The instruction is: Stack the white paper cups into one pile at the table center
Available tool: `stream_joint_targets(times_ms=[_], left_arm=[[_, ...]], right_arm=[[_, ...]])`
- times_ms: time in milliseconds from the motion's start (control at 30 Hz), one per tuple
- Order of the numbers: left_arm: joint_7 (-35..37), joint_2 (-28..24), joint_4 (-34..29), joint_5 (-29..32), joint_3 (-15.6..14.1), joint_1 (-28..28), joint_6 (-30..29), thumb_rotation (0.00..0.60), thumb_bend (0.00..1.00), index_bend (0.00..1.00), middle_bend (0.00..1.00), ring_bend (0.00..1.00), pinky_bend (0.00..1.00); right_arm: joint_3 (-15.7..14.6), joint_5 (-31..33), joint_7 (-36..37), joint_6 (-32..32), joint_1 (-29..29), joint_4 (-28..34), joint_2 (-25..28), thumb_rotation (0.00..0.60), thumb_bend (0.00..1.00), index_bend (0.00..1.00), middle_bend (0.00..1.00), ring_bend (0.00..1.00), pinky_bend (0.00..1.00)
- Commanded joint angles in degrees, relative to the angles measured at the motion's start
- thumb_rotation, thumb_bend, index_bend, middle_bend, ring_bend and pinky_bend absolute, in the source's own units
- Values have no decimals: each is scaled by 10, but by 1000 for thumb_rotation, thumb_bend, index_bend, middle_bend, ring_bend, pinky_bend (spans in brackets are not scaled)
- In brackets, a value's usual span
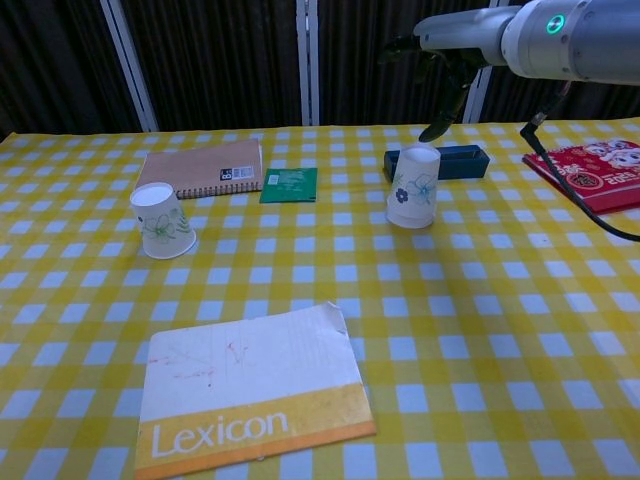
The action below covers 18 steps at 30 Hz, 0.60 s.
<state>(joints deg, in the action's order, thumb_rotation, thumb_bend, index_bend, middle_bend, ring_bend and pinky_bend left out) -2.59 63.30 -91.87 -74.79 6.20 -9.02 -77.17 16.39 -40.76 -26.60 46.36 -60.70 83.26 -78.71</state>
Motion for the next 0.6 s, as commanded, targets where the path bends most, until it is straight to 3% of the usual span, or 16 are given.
stream_joint_targets(times_ms=[33,167,333,433,600], left_arm=[[5,0,3,-6,-1,0,-2,600,0,0,0,0,0],[15,3,16,-15,-1,-4,-1,600,0,0,0,0,0],[37,11,47,-35,9,-33,21,600,0,0,0,0,0],[57,3,57,-56,17,-61,44,600,0,0,0,0,0],[68,-6,74,-104,24,-116,84,600,0,0,0,0,0]], right_arm=[[-13,-72,25,50,44,67,56,600,48,51,40,178,473],[-46,-217,118,136,131,106,111,600,35,51,57,151,294],[-102,-342,225,238,231,87,148,600,0,51,34,20,68],[-139,-387,286,286,289,72,155,600,0,49,21,0,18],[-182,-426,300,355,362,48,147,600,0,40,13,0,13]])
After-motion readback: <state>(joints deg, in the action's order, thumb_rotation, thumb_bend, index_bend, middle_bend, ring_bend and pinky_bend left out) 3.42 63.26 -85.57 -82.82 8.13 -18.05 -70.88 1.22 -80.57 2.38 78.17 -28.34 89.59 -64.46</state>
